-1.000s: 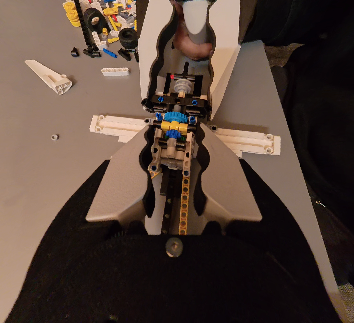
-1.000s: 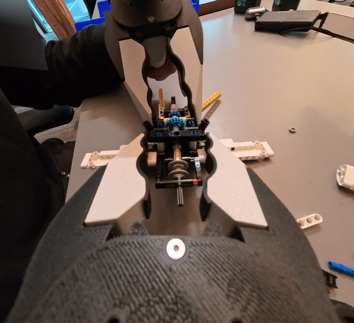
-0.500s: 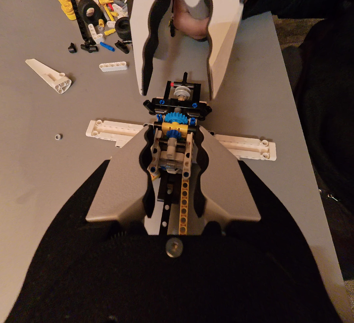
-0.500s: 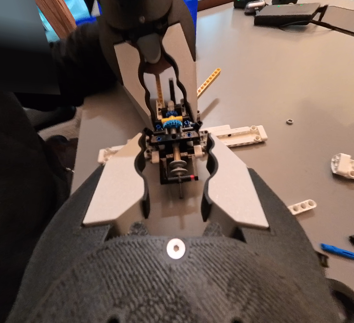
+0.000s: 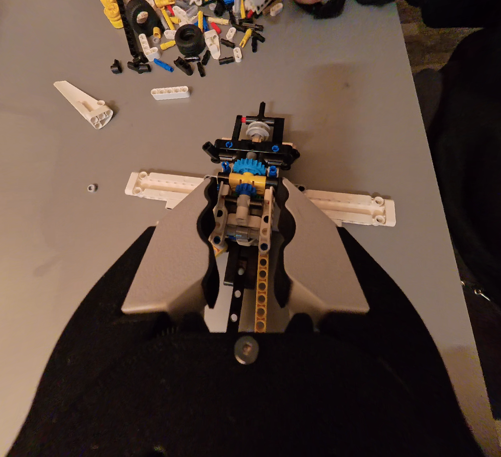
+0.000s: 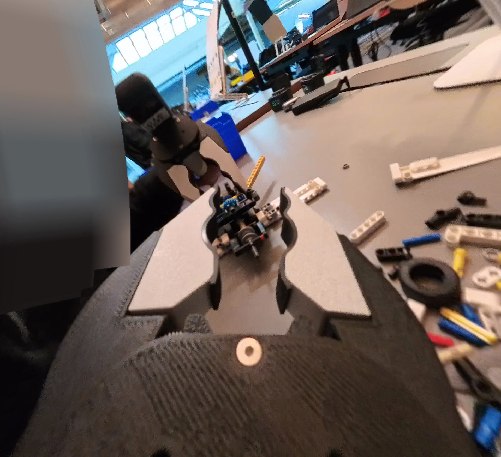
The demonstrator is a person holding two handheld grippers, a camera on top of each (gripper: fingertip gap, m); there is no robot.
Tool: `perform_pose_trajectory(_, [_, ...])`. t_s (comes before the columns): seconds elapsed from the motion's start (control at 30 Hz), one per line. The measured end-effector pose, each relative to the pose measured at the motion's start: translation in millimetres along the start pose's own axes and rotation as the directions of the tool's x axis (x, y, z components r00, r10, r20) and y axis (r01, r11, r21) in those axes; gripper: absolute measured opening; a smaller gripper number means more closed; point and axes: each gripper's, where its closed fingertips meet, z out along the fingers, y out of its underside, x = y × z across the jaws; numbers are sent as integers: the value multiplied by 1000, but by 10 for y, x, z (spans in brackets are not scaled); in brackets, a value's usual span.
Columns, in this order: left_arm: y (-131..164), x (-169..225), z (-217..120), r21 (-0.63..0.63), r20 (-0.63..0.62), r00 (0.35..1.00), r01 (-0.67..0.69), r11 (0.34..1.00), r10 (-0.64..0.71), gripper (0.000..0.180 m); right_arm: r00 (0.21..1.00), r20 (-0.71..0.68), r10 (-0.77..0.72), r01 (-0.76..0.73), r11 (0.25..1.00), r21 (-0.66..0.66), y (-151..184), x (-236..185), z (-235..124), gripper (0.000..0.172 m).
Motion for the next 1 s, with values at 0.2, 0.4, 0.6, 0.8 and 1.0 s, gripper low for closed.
perform_pose_trajectory(0.2, [-5, -11, 11, -29, 28, 998, 52, 998, -51, 45, 995, 72, 66, -71, 995, 70, -47, -46, -401, 42])
perform_pose_trajectory(0.4, [-17, -6, 26, -31, 47, 993, 109, 994, -107, 45, 960, 226, 165, -199, 970, 136, -102, -166, -500, 23])
perform_pose_trajectory(0.6, [-12, -2, 34, -64, 68, 987, 150, 987, -146, 45, 954, 260, 151, -193, 970, 145, -95, -256, -541, 15])
perform_pose_trajectory(0.8, [-33, 10, 39, -43, 34, 973, 231, 972, -230, 44, 946, 278, 170, -217, 964, 150, -99, -267, -559, 24])
perform_pose_trajectory(1.0, [-54, 59, 135, -99, -12, 958, 284, 954, -287, 52, 943, 282, 178, -228, 961, 154, -104, -261, -567, 29])
